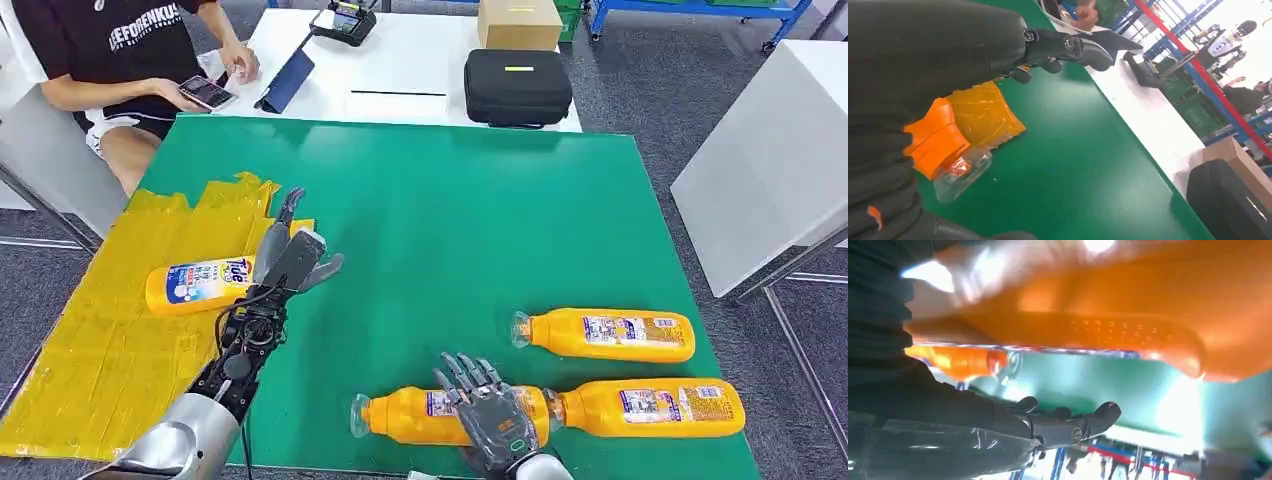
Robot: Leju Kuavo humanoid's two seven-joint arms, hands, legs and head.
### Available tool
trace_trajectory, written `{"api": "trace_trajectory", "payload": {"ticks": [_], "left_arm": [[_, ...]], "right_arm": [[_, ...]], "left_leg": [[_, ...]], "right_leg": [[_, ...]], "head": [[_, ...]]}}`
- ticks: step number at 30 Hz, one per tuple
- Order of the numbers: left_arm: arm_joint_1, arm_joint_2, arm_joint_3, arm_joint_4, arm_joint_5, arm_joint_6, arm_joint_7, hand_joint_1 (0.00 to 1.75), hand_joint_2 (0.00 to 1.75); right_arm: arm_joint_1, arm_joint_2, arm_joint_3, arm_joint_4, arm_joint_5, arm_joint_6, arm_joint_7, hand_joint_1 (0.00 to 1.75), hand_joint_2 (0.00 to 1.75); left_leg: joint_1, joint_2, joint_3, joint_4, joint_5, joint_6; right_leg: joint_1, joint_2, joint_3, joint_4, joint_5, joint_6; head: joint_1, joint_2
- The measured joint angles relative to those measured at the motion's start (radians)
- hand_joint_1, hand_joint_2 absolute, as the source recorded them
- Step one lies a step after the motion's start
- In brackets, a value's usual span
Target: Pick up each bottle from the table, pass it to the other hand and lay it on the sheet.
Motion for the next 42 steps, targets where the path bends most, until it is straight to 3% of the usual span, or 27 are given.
{"api": "trace_trajectory", "payload": {"ticks": [9, 24, 34, 35, 36, 40, 41, 42], "left_arm": [[0.022, 0.003, -0.006, 0.002, 0.018, 0.007, -0.016, 0.00, 1.75], [0.060, 0.024, -0.006, -0.008, 0.050, 0.024, -0.031, 0.00, 1.75], [0.079, 0.032, -0.006, -0.023, 0.069, 0.024, -0.025, 0.00, 1.75], [0.081, 0.033, -0.006, -0.027, 0.070, 0.024, -0.025, 0.00, 1.75], [0.082, 0.033, -0.006, -0.027, 0.071, 0.024, -0.025, 0.00, 1.75], [0.084, 0.033, -0.010, -0.029, 0.072, 0.024, -0.021, 0.00, 1.75], [0.084, 0.032, -0.010, -0.030, 0.072, 0.024, -0.020, 0.00, 1.75], [0.084, 0.031, -0.010, -0.032, 0.072, 0.024, -0.019, 0.00, 1.75]], "right_arm": [[-0.021, 0.003, -0.056, 0.090, 0.064, -0.142, -0.007, 0.00, 1.75], [-0.108, 0.039, -0.064, 0.259, 0.002, -0.087, -0.092, 0.00, 1.75], [-0.200, 0.072, -0.059, 0.407, -0.060, -0.054, -0.113, 0.00, 1.75], [-0.207, 0.074, -0.059, 0.418, -0.068, -0.054, -0.118, 0.54, 1.75], [-0.212, 0.076, -0.059, 0.430, -0.073, -0.052, -0.122, 1.31, 1.75], [-0.241, 0.087, -0.058, 0.483, -0.088, -0.037, -0.133, 1.31, 1.75], [-0.248, 0.089, -0.058, 0.499, -0.086, -0.037, -0.133, 1.45, 1.75], [-0.255, 0.089, -0.058, 0.509, -0.084, -0.037, -0.133, 1.45, 1.75]], "left_leg": [[0.000, 0.000, 0.000, 0.000, 0.000, 0.000], [0.000, 0.001, 0.002, 0.000, 0.000, 0.000], [0.001, 0.006, 0.019, -0.001, -0.007, -0.002], [0.001, 0.007, 0.023, -0.001, -0.010, 0.001], [0.001, 0.008, 0.025, -0.001, -0.011, 0.001], [0.002, 0.013, 0.029, -0.001, -0.011, 0.000], [0.002, 0.013, 0.031, -0.001, -0.010, 0.000], [0.002, 0.013, 0.031, -0.001, -0.009, 0.000]], "right_leg": [[0.000, 0.000, 0.000, 0.000, 0.000, 0.000], [0.000, 0.000, 0.001, 0.000, 0.000, 0.000], [0.002, 0.006, 0.005, -0.002, -0.004, -0.002], [0.002, 0.007, 0.008, -0.002, -0.005, -0.003], [0.002, 0.008, 0.009, -0.002, -0.005, -0.003], [0.003, 0.010, 0.012, -0.002, -0.005, -0.003], [0.003, 0.010, 0.012, -0.002, -0.005, -0.003], [0.003, 0.010, 0.013, -0.002, -0.005, -0.003]], "head": [[0.000, 0.000], [0.000, 0.000], [0.000, 0.000], [0.000, 0.000], [0.000, 0.000], [0.000, 0.000], [0.000, 0.000], [0.000, 0.000]]}}
